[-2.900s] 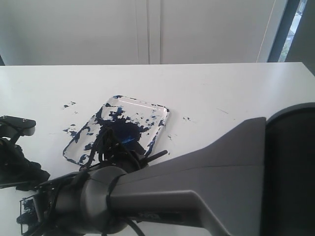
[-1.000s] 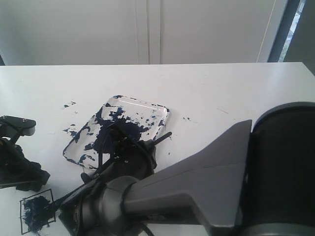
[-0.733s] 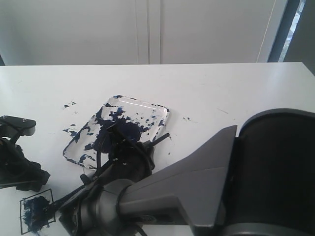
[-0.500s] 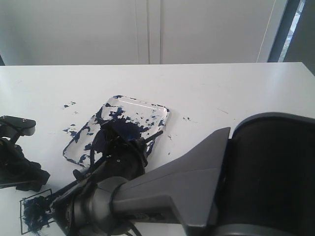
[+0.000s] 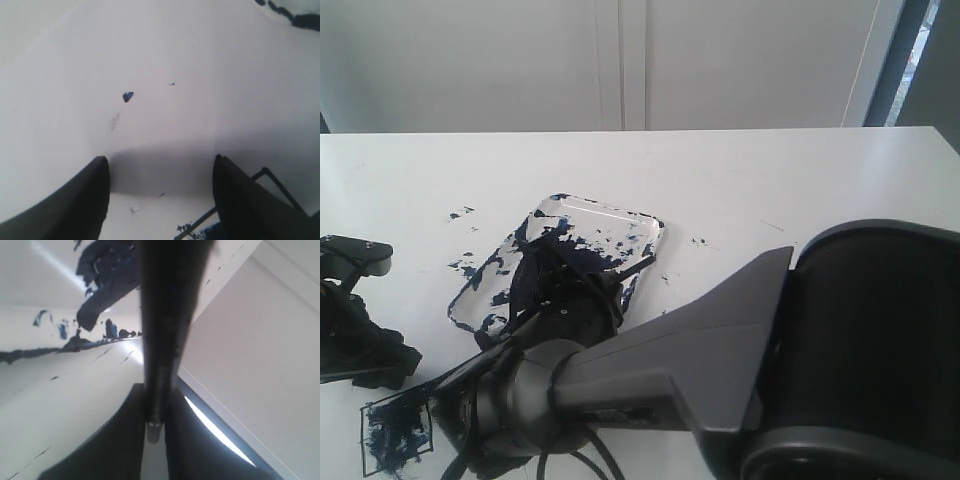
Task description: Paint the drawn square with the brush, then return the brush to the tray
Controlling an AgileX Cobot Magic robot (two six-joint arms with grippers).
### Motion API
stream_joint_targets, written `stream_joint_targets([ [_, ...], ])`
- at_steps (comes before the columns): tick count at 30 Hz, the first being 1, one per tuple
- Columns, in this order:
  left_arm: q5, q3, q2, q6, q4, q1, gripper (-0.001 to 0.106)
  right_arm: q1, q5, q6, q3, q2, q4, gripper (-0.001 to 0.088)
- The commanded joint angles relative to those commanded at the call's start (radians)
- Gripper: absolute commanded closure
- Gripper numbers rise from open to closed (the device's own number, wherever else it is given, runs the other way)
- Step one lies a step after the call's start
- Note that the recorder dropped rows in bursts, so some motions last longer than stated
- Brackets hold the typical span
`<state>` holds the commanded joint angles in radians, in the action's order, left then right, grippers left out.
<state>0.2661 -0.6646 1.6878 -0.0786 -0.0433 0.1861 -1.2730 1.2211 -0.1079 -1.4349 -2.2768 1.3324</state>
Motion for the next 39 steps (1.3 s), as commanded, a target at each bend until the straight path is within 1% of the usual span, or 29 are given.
stream_joint_targets([
  [9,-0.002,0.0,0.0,0.0,0.0,0.0,0.041,0.007,0.0,0.034,0.0,-0.024,0.0,0.0868],
  [17,-0.009,0.0,0.0,0.0,0.0,0.0,0.041,0.005,0.0,0.018,0.0,-0.058,0.005,0.0868],
  [23,-0.014,0.0,0.0,0.0,0.0,0.0,0.041,-0.024,0.0,0.011,0.0,-0.058,-0.001,0.0868],
  [28,-0.011,0.0,0.0,0.0,0.0,0.0,0.041,-0.05,0.0,0.011,0.0,-0.058,-0.053,0.0868],
  [32,-0.011,0.0,0.0,0.0,0.0,0.0,0.041,-0.06,0.0,0.011,0.0,-0.058,-0.099,0.0868],
  [39,-0.011,0.0,0.0,0.0,0.0,0.0,0.041,-0.086,0.0,0.017,0.0,-0.058,-0.13,0.0868],
])
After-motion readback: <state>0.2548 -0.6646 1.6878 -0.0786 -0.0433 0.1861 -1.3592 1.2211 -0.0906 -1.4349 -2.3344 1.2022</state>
